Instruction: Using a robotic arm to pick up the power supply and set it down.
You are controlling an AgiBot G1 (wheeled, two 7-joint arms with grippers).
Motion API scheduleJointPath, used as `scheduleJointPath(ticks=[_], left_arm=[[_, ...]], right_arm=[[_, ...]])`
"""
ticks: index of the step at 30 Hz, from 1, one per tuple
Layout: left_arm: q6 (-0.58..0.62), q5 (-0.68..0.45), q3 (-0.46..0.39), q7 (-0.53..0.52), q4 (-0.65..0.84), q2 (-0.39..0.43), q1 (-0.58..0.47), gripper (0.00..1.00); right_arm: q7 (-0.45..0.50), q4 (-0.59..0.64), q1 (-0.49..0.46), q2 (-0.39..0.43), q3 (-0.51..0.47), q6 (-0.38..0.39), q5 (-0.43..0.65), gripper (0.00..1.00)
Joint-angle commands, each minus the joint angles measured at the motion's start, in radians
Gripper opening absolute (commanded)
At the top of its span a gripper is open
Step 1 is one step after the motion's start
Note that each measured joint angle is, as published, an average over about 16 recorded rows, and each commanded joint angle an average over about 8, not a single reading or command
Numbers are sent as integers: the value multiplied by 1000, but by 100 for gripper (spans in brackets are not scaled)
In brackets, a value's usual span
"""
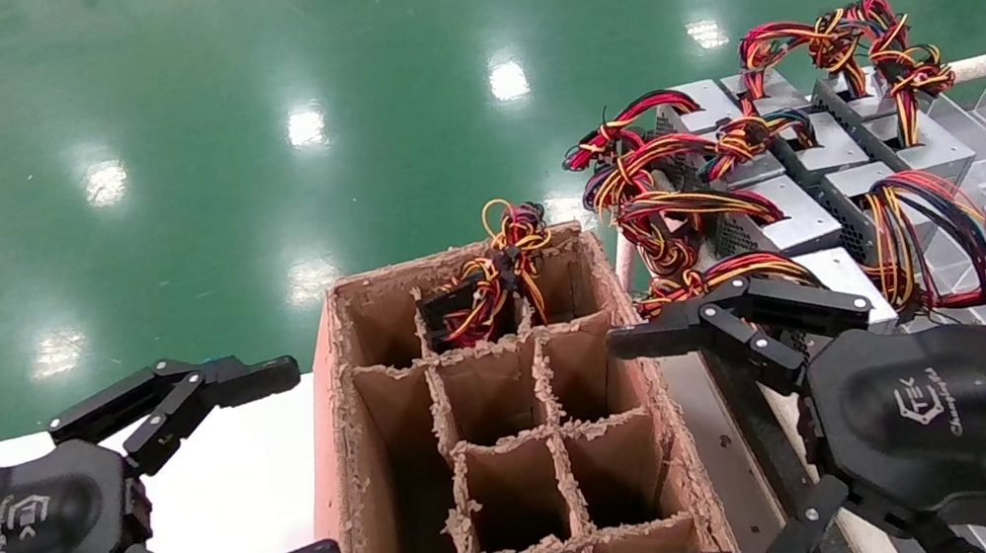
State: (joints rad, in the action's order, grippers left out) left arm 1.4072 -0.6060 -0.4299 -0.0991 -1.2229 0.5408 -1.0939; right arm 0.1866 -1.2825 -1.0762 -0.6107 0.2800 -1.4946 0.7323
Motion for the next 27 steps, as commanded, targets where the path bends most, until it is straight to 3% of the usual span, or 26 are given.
scheduleJointPath(ticks=[1,11,12,19,20,27], left_arm=[[0,0,0,0,0,0,0,100],[0,0,0,0,0,0,0,99],[0,0,0,0,0,0,0,90],[0,0,0,0,0,0,0,4],[0,0,0,0,0,0,0,0],[0,0,0,0,0,0,0,0]], right_arm=[[0,0,0,0,0,0,0,100],[0,0,0,0,0,0,0,100],[0,0,0,0,0,0,0,100],[0,0,0,0,0,0,0,100],[0,0,0,0,0,0,0,100],[-27,19,-15,-8,-3,23,26,100]])
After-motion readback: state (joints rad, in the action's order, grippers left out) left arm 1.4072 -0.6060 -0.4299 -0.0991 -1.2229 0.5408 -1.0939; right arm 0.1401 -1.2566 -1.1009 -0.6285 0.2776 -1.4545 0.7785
